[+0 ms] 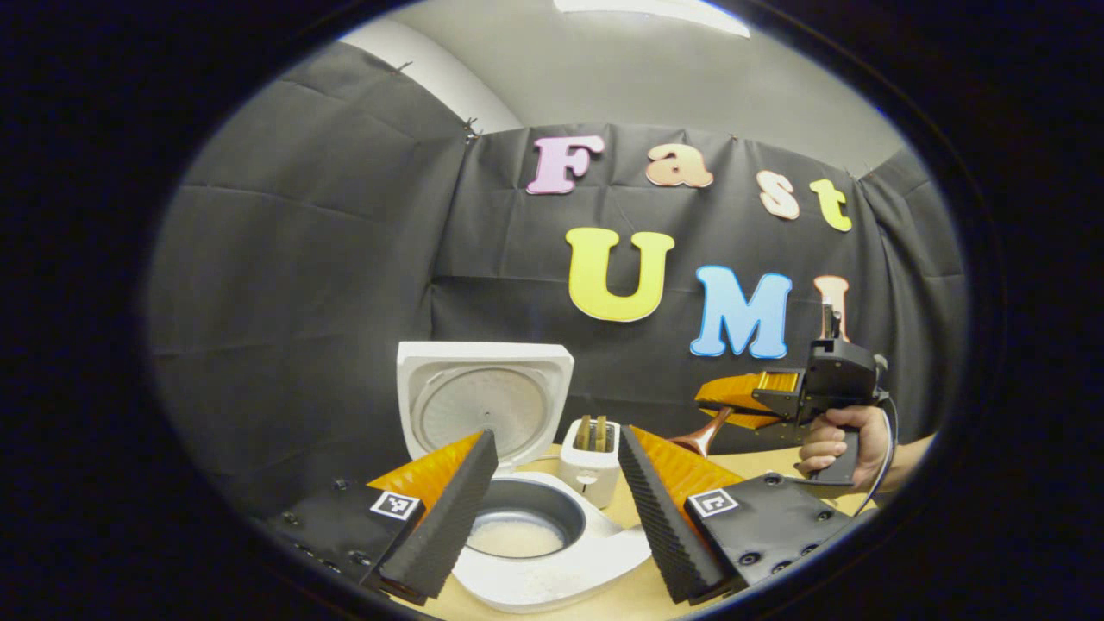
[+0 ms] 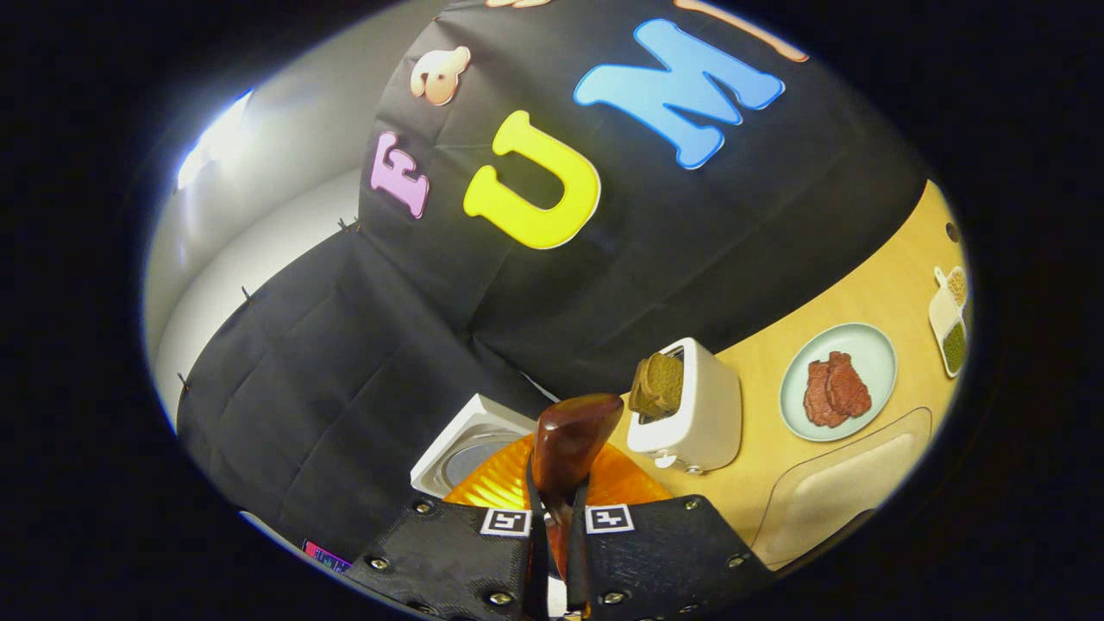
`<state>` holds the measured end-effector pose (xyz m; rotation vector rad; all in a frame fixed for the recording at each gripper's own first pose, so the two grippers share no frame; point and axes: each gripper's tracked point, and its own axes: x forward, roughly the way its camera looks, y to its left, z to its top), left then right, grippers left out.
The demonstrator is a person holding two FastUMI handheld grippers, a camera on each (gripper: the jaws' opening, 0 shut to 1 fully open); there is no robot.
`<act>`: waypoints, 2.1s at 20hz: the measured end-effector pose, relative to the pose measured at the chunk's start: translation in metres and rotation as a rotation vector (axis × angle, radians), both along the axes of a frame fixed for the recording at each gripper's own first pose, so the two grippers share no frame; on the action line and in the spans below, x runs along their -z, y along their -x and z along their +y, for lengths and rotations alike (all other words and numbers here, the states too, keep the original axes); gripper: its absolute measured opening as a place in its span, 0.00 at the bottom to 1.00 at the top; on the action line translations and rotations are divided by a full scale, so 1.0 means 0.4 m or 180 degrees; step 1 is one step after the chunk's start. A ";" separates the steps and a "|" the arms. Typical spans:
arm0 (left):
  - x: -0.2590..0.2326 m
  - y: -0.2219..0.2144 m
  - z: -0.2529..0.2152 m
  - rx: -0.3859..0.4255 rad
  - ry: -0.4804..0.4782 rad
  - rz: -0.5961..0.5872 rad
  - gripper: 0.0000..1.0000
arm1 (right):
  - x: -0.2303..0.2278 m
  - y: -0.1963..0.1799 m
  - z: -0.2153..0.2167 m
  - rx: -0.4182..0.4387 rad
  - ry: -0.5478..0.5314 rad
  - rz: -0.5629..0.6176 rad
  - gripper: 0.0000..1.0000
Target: Close the left gripper, press the button to open the rice cooker; take a wooden spoon from the chopstick holder with the right hand, scoop a spoonful of rice and pour it into the rice cooker, then put the wooden spoon back into the chopstick holder.
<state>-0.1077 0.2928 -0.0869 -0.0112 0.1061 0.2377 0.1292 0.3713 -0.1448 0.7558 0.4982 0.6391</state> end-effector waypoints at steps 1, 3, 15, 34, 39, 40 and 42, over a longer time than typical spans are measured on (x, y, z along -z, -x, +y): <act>-0.001 -0.008 -0.015 0.0043 0.0007 0.0000 0.99 | 0.000 -0.004 -0.031 0.0069 -0.0030 0.0017 0.09; -0.007 -0.022 -0.047 0.0121 0.0006 -0.0011 0.97 | -0.010 -0.007 -0.091 0.0191 -0.0068 0.0022 0.09; -0.006 -0.117 -0.304 0.0665 0.0144 0.0015 0.99 | -0.102 0.089 -0.566 0.0956 -0.0002 -0.0085 0.08; -0.077 -0.126 -0.558 0.0981 0.0007 0.0005 0.97 | 0.145 0.076 -1.050 0.1819 0.1361 -0.0011 0.08; -0.086 -0.105 -0.577 0.0934 -0.0094 0.0042 0.97 | 0.267 0.032 -1.035 0.1640 0.1775 0.0055 0.08; -0.078 -0.096 -0.575 0.0915 -0.0106 0.0058 0.97 | 0.291 0.031 -1.024 0.1587 0.1819 0.0075 0.08; -0.069 -0.092 -0.573 0.0875 -0.0089 0.0097 0.98 | 0.340 0.020 -1.018 0.1542 0.1972 0.0125 0.09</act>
